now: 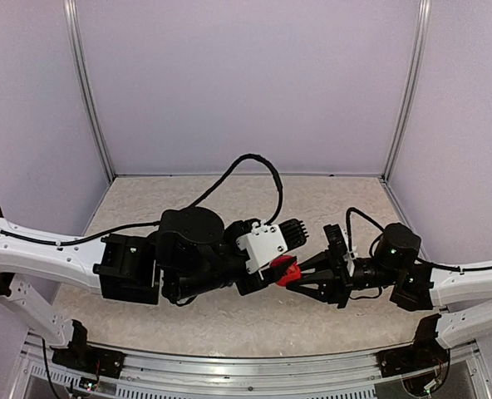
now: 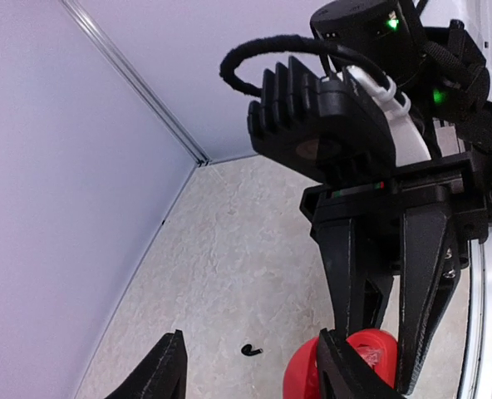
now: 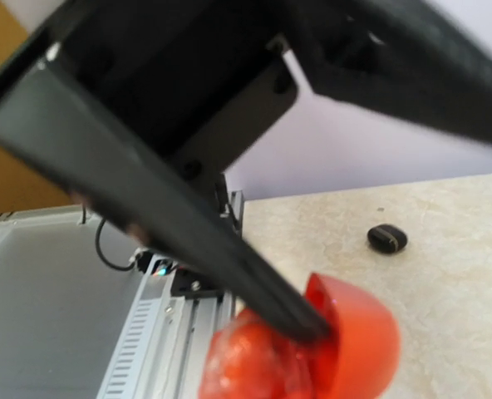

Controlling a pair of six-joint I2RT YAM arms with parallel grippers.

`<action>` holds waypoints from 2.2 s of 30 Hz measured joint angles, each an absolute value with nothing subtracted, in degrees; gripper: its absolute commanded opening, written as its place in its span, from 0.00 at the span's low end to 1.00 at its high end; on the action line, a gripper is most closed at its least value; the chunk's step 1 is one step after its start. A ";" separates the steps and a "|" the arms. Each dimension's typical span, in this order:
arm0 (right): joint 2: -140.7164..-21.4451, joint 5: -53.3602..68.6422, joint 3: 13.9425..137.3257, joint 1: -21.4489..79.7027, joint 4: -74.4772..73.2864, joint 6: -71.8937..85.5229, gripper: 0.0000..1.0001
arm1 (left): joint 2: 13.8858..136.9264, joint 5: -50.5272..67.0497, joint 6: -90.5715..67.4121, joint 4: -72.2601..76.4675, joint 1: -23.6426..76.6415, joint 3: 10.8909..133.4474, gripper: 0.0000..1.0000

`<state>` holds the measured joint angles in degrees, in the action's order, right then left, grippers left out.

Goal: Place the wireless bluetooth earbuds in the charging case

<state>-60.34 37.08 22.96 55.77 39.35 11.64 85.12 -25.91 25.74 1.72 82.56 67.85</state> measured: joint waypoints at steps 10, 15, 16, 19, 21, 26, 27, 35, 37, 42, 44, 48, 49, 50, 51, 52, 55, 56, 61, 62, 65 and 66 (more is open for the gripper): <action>-58.89 35.03 22.55 55.77 40.21 11.20 0.00 | 72.31 -13.17 15.88 8.69 76.14 62.02 0.67; -58.04 35.18 22.55 55.77 40.21 10.09 0.00 | 69.56 -1.30 9.17 10.74 70.46 57.65 0.83; -57.93 35.33 22.55 55.77 40.18 9.91 0.00 | 69.49 1.02 8.05 11.11 70.11 56.55 0.86; -57.78 35.99 22.55 55.77 40.23 9.45 0.00 | 69.89 6.13 6.15 11.14 70.08 54.48 0.90; -57.78 36.42 22.55 55.77 40.21 9.04 0.00 | 70.59 8.91 5.13 11.18 70.11 54.15 0.91; -57.89 37.47 22.70 55.77 40.23 8.62 0.00 | 73.67 13.50 3.92 12.60 70.22 54.17 0.86; -57.89 37.56 22.76 55.77 40.23 8.62 0.00 | 74.43 14.06 3.90 12.71 70.28 54.17 0.84; -57.89 37.95 22.76 55.77 40.38 8.62 0.00 | 78.91 15.20 4.56 12.56 72.47 55.77 0.75; -57.89 38.15 22.76 55.77 40.64 8.64 0.00 | 78.96 14.41 5.48 12.29 73.10 56.40 0.74; -57.84 38.79 22.76 55.92 41.65 9.41 0.00 | 78.98 10.57 9.50 11.75 76.20 58.26 0.70; -57.82 39.07 22.76 56.05 42.48 10.20 0.00 | 79.31 8.80 11.00 10.79 77.01 59.29 0.68; -57.82 39.09 22.65 56.05 43.42 11.57 0.00 | 80.79 6.59 13.15 9.34 77.71 61.41 0.66; -57.82 39.13 22.63 56.05 43.42 11.79 0.00 | 81.08 6.07 13.67 9.19 77.89 61.56 0.66; -57.82 39.22 22.61 56.03 43.35 12.03 0.00 | 81.25 5.67 14.09 8.97 78.02 61.71 0.65; -57.82 39.24 22.52 56.05 43.33 12.14 0.00 | 81.34 5.41 14.46 8.78 78.13 61.82 0.63; -57.82 39.27 22.50 56.05 43.24 12.32 0.00 | 81.36 5.13 14.79 8.49 78.22 61.89 0.61; -57.80 39.51 22.44 56.10 43.16 12.78 0.00 | 81.36 4.01 15.86 7.88 78.46 62.06 0.51; -57.76 39.64 22.44 56.14 43.13 12.95 0.00 | 81.36 3.55 16.40 7.79 78.54 62.08 0.48; -57.52 40.05 22.33 56.34 43.00 13.32 0.00 | 81.36 1.72 18.09 7.68 78.85 62.19 0.37; -57.52 40.05 22.33 56.38 42.98 13.34 0.00 | 81.38 1.43 18.22 7.66 78.85 62.22 0.36; -57.49 40.07 22.33 56.40 42.85 13.32 0.00 | 81.45 0.93 18.37 7.51 78.91 62.41 0.36; -57.49 40.05 22.33 56.40 42.72 13.26 0.00 | 81.47 0.80 18.39 7.44 78.94 62.43 0.36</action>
